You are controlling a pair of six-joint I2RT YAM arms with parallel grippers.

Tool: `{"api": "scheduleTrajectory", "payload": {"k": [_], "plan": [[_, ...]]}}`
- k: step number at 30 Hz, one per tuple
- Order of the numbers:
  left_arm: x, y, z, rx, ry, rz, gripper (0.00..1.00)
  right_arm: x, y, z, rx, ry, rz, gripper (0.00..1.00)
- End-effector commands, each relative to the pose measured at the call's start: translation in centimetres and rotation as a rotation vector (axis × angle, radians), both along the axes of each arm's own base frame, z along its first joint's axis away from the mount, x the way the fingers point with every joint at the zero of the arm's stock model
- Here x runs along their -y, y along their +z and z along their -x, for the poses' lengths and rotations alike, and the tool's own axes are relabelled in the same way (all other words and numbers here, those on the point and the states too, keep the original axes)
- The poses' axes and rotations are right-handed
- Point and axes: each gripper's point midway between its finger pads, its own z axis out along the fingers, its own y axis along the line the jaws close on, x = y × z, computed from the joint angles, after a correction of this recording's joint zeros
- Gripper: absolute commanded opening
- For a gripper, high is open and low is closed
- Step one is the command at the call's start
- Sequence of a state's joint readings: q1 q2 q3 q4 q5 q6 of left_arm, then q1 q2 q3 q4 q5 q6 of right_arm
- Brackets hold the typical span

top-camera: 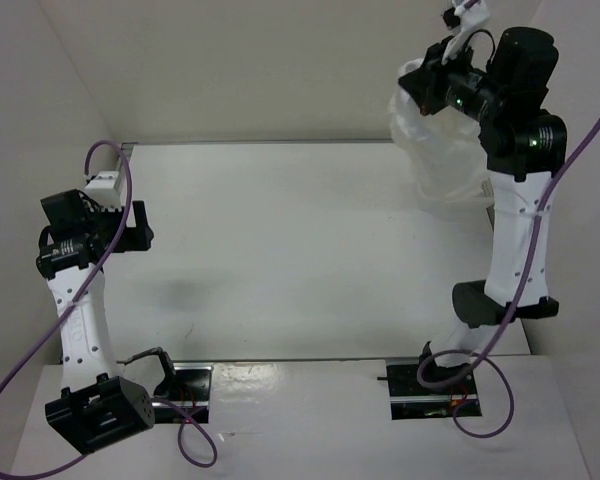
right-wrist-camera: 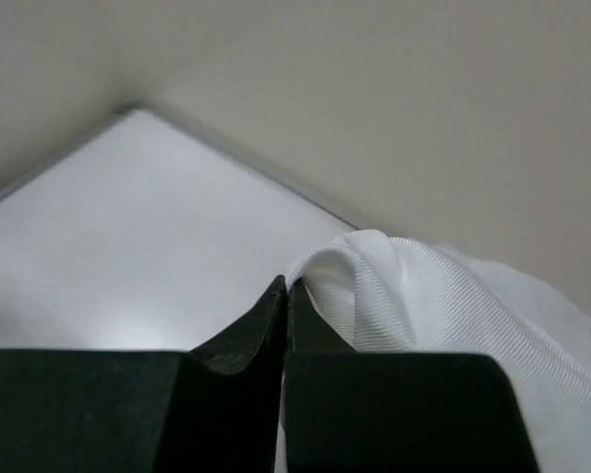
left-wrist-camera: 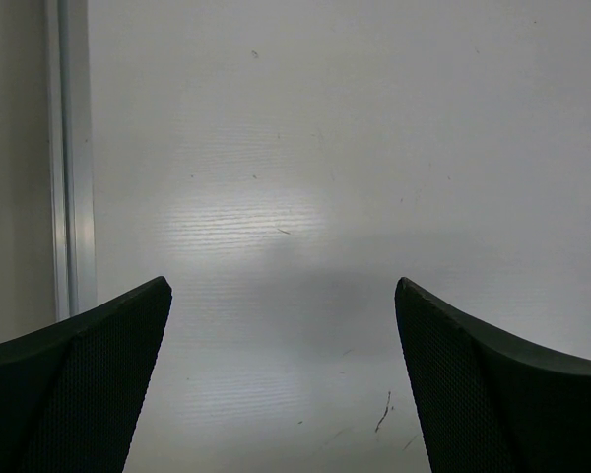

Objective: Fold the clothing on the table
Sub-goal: Move the skirt to the center of the board, then flatten the skirt out

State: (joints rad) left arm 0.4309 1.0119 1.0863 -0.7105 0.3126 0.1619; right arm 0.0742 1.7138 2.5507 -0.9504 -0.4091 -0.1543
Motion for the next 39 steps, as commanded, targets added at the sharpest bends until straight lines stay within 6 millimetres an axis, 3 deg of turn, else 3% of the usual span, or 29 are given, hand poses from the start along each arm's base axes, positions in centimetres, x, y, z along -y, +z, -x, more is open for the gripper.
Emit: {"api": "scheduleTrajectory", "payload": {"k": [1,2,3,4,5,6,7,9,10,12,13,15,16,19,21,22,24,25,29,31,33,36,39], "plan": [[0.5,1.9,-0.2,0.057,-0.043,-0.010,1.00,-5.8,-2.8,3.5,-0.083,0.343,-0.001,0.00],[0.5,1.9,-0.2,0.057,-0.043,-0.010,1.00,-6.1,-3.8,4.5,-0.104,0.385,0.006,0.07],[0.7,1.9,-0.2,0.060,-0.050,-0.005,1.00,-6.2,-4.4,4.8,-0.115,0.401,0.013,0.25],[0.7,2.2,-0.1,0.069,-0.050,-0.010,1.00,-5.9,-6.6,4.2,-0.169,0.380,0.024,0.78],[0.8,2.0,0.2,0.068,-0.050,-0.009,1.00,-5.4,-7.2,4.4,-0.173,0.353,0.046,0.94],[1.0,2.0,0.1,0.070,-0.057,-0.004,1.00,-4.9,-7.8,3.8,-0.170,0.317,0.056,0.98],[1.2,1.7,0.5,0.062,-0.057,0.000,1.00,-3.8,-11.1,2.4,-0.239,0.232,0.080,0.98],[1.4,1.6,0.7,0.066,-0.078,-0.008,1.00,-2.1,-12.5,1.2,-0.225,0.125,0.111,0.98],[1.7,1.3,1.0,0.060,-0.086,0.003,1.00,-0.7,-15.9,0.2,-0.296,0.036,0.145,0.98],[2.0,1.0,1.3,0.055,-0.099,0.004,1.00,0.5,-18.0,-0.1,-0.343,-0.032,0.165,0.98],[2.1,1.3,1.5,0.065,-0.099,-0.002,1.00,0.6,-19.8,-0.5,-0.377,-0.051,0.183,0.98],[2.6,1.3,1.5,0.065,-0.125,0.009,1.00,0.7,-21.5,-0.4,-0.439,-0.052,0.194,0.98],[2.6,1.5,1.6,0.074,-0.132,-0.004,1.00,0.5,-23.6,0.0,-0.515,-0.021,0.213,0.98],[2.8,1.5,1.6,0.078,-0.142,0.003,1.00,-4.6,-27.7,2.5,-0.655,0.188,0.268,0.98],[2.8,0.7,1.6,0.066,-0.142,0.010,1.00,-7.4,-29.4,3.5,-0.683,0.261,0.315,0.98],[2.8,1.1,1.6,0.083,-0.143,0.001,1.00,-10.1,-31.1,5.0,-0.705,0.327,0.364,0.98],[2.2,1.0,1.7,0.075,-0.103,0.003,1.00,-12.4,-32.2,5.4,-0.672,0.349,0.441,0.98],[1.9,1.0,1.7,0.080,-0.091,-0.011,1.00,-14.8,-32.7,6.6,-0.647,0.411,0.486,0.98],[1.1,0.7,1.8,0.075,-0.045,-0.008,1.00,-19.4,-36.3,6.6,-0.638,0.490,0.571,0.98],[0.9,1.1,1.8,0.092,-0.036,-0.018,1.00,-20.4,-37.0,5.8,-0.616,0.511,0.588,0.98],[0.4,1.3,2.0,0.101,-0.014,-0.024,1.00,-20.9,-38.9,4.5,-0.594,0.512,0.624,0.98],[0.2,1.2,2.3,0.101,-0.005,-0.025,1.00,-20.0,-41.5,2.3,-0.562,0.452,0.698,0.98],[0.1,1.4,2.4,0.109,0.004,-0.030,1.00,-19.9,-44.2,1.9,-0.595,0.464,0.746,0.98]]}}
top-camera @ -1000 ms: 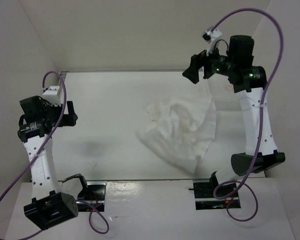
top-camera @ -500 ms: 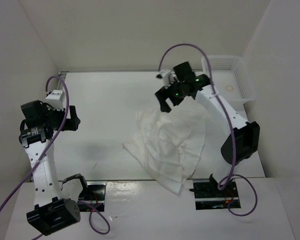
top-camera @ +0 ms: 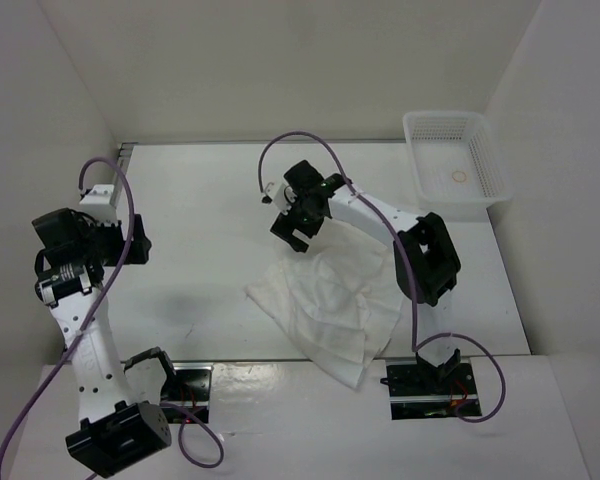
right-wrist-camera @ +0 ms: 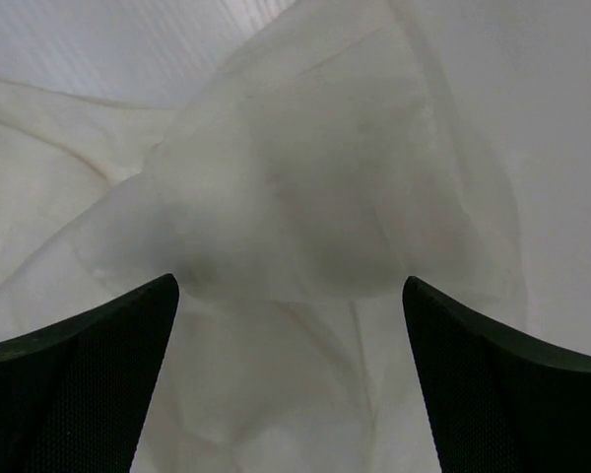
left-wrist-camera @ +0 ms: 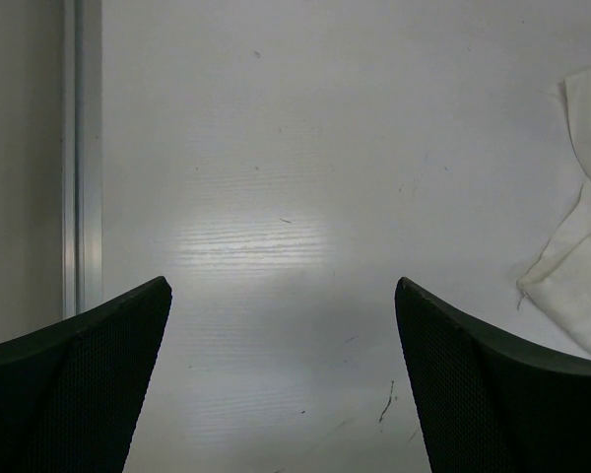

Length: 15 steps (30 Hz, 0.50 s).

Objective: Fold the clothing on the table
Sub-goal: Flatten the skirt out

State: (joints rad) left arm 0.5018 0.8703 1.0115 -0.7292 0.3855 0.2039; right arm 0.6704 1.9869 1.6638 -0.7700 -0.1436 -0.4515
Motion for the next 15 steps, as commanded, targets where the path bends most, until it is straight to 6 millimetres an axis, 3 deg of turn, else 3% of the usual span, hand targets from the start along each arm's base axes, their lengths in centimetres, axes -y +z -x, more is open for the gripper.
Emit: {"api": "scheduleTrajectory", "payload": {"k": [1,8,10,11,12,13,14,15], "plan": [[-0.3,1.0,-0.2,0.046,0.014,-0.014,1.00,-0.4,-1.3,-3.0,0.090,0.018,0.027,0.98],[-0.6,1.0,-0.1,0.054,0.024,-0.018,1.00,-1.9,-5.7,-2.8,-0.027,0.064,0.031,0.98],[-0.6,1.0,-0.1,0.054,0.024,-0.018,1.00,-2.7,-6.7,-2.6,-0.048,0.070,0.029,0.79],[-0.6,1.0,-0.1,0.054,0.024,-0.018,1.00,-2.9,-6.7,-2.8,-0.053,0.062,0.028,0.64],[-0.4,1.0,-0.2,0.056,0.016,-0.014,1.00,-2.9,-6.9,-2.8,-0.062,0.053,0.030,0.25],[-0.4,1.0,-0.2,0.056,0.016,-0.014,1.00,-3.1,-7.0,-3.1,-0.064,0.028,0.029,0.08],[-0.4,1.0,-0.2,0.056,0.016,-0.014,1.00,-3.4,-6.6,-3.4,-0.063,0.017,0.022,0.00],[-0.4,1.0,-0.2,0.056,0.016,-0.014,1.00,-3.8,-6.0,-3.5,-0.066,0.015,0.003,0.00]]}}
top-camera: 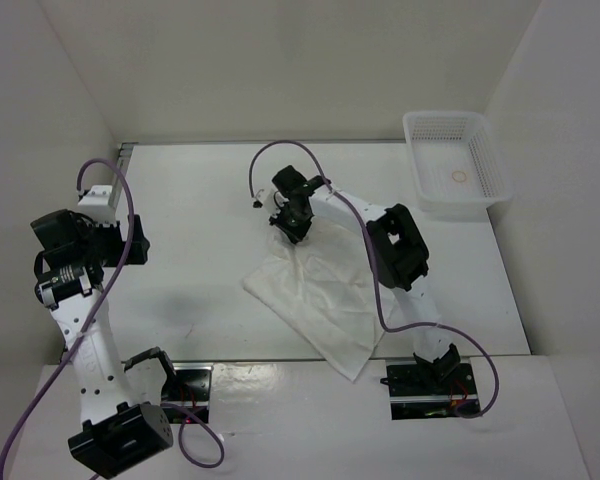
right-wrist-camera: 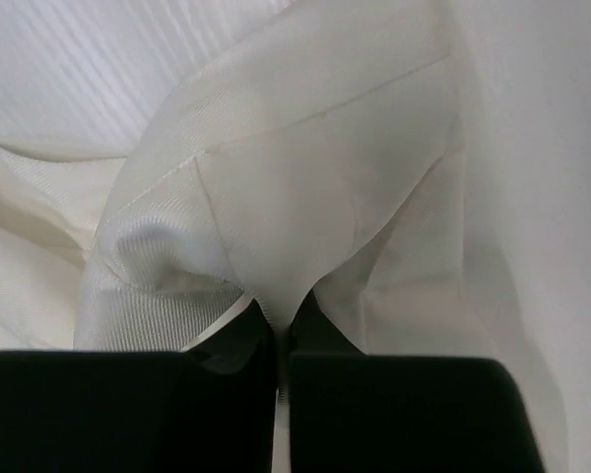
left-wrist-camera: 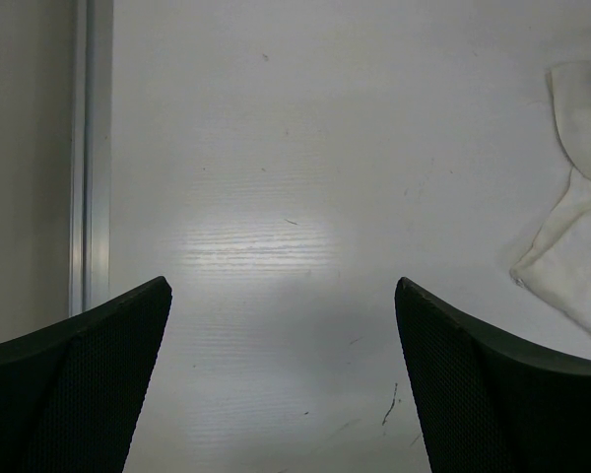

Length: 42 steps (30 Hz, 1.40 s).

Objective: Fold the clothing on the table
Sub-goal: Flatten the skirt out

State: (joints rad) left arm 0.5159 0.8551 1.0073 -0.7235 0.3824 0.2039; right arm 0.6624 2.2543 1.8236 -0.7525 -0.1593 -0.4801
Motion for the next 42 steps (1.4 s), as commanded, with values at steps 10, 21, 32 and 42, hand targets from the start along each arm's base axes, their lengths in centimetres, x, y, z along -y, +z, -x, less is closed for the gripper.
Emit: {"api": "scheduleTrajectory", "payload": {"k": [10,21,32,42], "plan": [[0.4,0.7,-0.6,0.044,-0.028,0.017,1.00,-1.1,14.4,-8.0,0.319,-0.339,-0.221,0.00],[5.1,-1.4,-4.0,-0.023,-0.304,0.131,1.00,11.9,17.7,-10.1,0.480,-0.712,-0.051,0.98],[15.5,-12.8,-15.2,-0.325,-0.583,0.712,0.71,19.7,18.6,-3.4,0.349,-0.655,-0.092,0.98],[16.1,-18.5,-20.7,-0.335,-0.487,0.720,0.68,20.0,18.0,-1.5,0.294,-0.622,-0.088,0.98]]}}
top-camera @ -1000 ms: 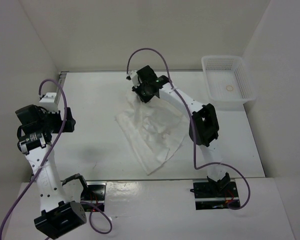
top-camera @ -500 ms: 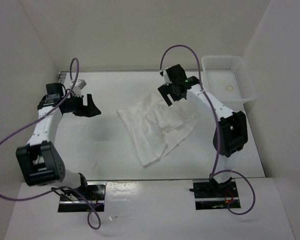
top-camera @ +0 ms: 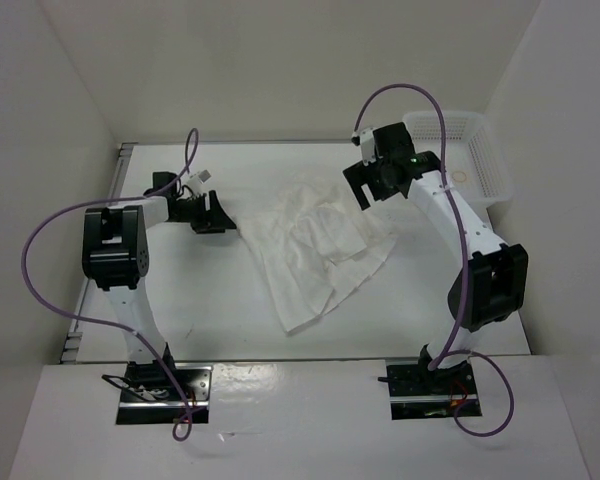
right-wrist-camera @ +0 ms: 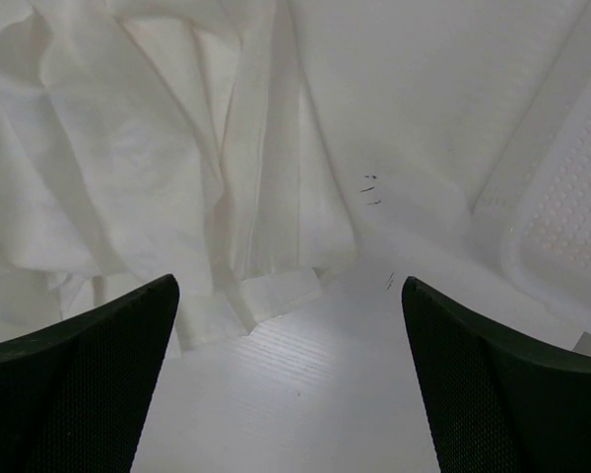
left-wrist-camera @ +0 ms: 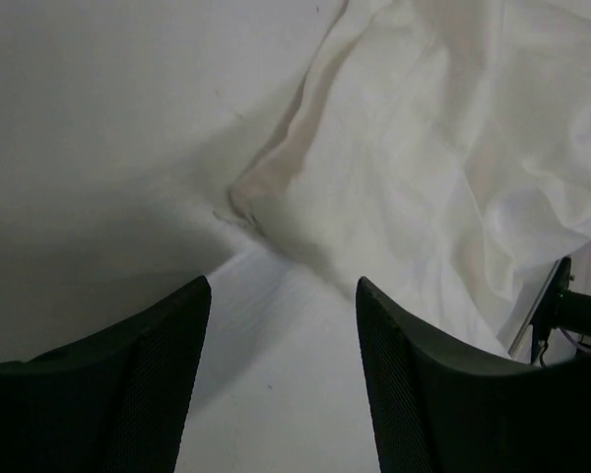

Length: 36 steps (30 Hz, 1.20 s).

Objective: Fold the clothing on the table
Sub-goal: Flatten the skirt out

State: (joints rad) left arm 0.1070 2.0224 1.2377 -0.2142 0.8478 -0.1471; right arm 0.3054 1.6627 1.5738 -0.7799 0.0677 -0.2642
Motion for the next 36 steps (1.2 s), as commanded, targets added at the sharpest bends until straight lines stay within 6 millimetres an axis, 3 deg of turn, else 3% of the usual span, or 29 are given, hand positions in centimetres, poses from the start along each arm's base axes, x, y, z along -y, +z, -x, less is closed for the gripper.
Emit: {"api": "scheduleTrajectory", "payload": {"k": [1,7,11,15,21,31,35,36], "plan": [[-0.3,0.4,-4.0,0.093,0.031,0.026,0.68,-0.5,0.6,1.1,-0.007,0.046,-0.011,0.98],[-0.3,-1.0,-6.1,0.095,0.046,0.011,0.68,-0.7,0.6,1.1,-0.015,0.051,-0.016,0.98],[0.8,-1.1,-6.0,0.069,0.035,0.023,0.68,-0.9,0.5,0.8,-0.017,0.057,-0.022,0.98],[2.4,-1.6,-4.2,0.021,-0.022,0.001,0.67,-1.0,0.9,0.7,-0.008,0.058,-0.025,0.98],[2.3,-3.5,-1.3,-0.062,-0.061,-0.016,0.62,-1.0,0.9,0.7,-0.008,0.058,-0.025,0.98],[2.5,-3.5,0.2,-0.075,-0.108,-0.005,0.52,-1.1,0.2,0.9,-0.022,0.063,-0.028,0.98],[2.1,-3.6,0.6,-0.082,-0.116,-0.011,0.40,-0.9,0.3,0.9,-0.013,0.057,-0.024,0.98],[2.1,-3.7,0.8,-0.086,-0.123,-0.013,0.32,-0.9,0.3,0.9,-0.013,0.057,-0.024,0.98]]}}
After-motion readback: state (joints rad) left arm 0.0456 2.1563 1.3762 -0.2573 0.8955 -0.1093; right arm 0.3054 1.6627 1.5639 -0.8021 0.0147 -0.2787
